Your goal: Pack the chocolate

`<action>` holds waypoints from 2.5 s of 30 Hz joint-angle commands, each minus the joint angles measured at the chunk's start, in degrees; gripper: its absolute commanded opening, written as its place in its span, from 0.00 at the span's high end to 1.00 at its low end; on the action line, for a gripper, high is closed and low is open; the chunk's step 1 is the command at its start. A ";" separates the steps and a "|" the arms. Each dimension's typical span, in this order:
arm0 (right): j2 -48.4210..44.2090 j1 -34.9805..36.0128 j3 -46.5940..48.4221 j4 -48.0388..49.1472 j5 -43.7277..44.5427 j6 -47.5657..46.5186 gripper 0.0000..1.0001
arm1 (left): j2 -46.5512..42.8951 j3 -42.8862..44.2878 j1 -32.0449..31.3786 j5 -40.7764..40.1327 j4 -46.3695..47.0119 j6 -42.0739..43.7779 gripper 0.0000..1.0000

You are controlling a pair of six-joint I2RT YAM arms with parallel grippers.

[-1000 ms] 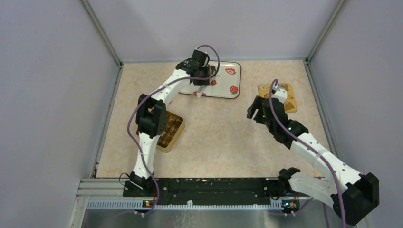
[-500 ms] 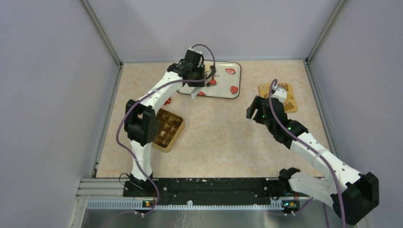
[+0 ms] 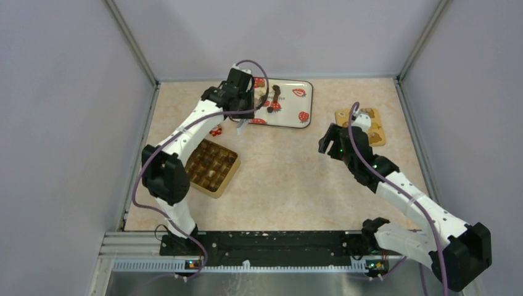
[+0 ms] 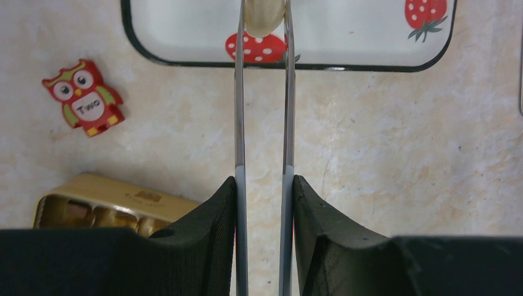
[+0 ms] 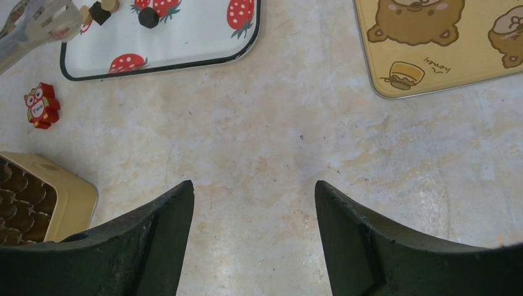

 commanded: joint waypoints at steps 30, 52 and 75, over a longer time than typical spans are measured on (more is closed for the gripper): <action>8.06 -0.04 1.28 10.18 -7.97 -2.49 0.30 | -46.41 -28.48 0.38 -16.67 -38.14 -24.36 1.00; 10.22 -0.04 3.31 9.81 -8.29 -3.03 0.30 | -42.19 -33.19 1.57 -23.92 -34.34 -24.07 1.00; 8.73 -0.02 2.79 8.93 -7.37 -3.12 0.30 | -42.99 -35.14 1.65 -22.82 -33.60 -23.42 0.68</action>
